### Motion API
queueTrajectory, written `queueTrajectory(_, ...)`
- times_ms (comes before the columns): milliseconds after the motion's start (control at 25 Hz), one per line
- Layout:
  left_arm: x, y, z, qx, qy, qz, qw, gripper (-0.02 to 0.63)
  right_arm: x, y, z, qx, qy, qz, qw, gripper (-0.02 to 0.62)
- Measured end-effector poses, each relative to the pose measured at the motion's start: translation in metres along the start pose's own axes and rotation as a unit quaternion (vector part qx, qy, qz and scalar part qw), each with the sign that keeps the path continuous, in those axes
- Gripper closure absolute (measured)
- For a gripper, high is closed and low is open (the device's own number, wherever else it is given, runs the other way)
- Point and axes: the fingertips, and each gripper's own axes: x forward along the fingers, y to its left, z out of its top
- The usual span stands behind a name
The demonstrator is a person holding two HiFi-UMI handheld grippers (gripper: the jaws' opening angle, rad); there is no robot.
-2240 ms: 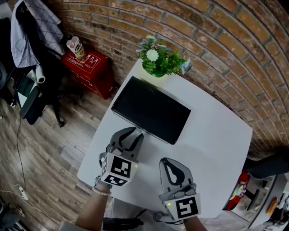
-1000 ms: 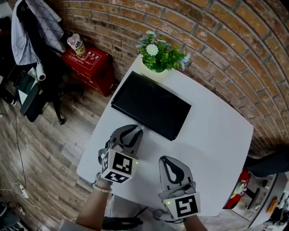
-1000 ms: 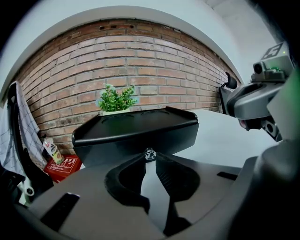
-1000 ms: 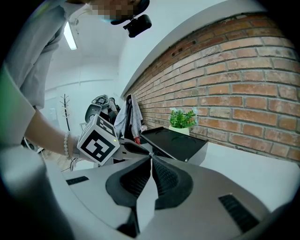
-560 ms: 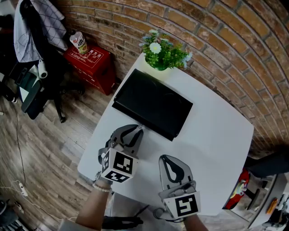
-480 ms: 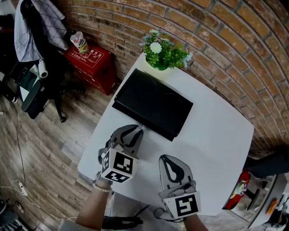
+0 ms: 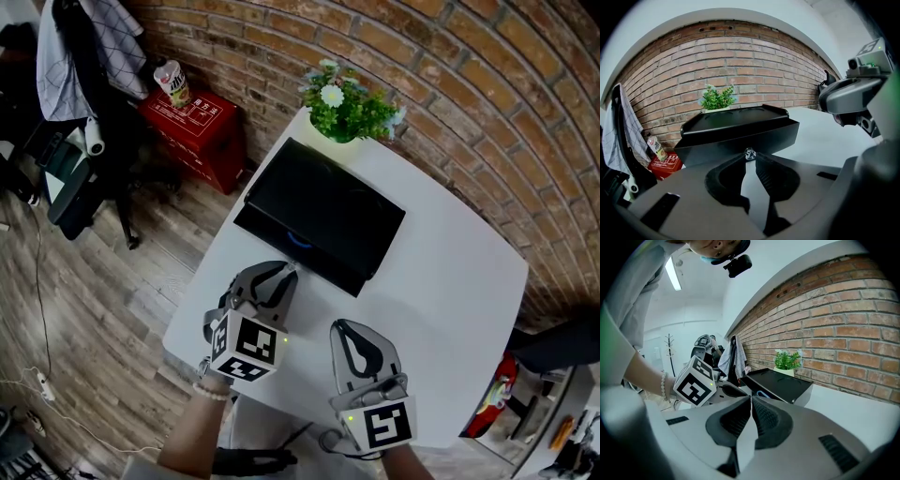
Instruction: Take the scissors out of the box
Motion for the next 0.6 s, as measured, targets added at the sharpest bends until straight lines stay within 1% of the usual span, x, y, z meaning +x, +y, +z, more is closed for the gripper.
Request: queueTrajectory(600,-0.021,-0.008,-0.013,-0.005,0.005,0.005,1.0,0.528,-0.004,0.004,0.01,-0.014,-0.009,0.004,1.0,0.551)
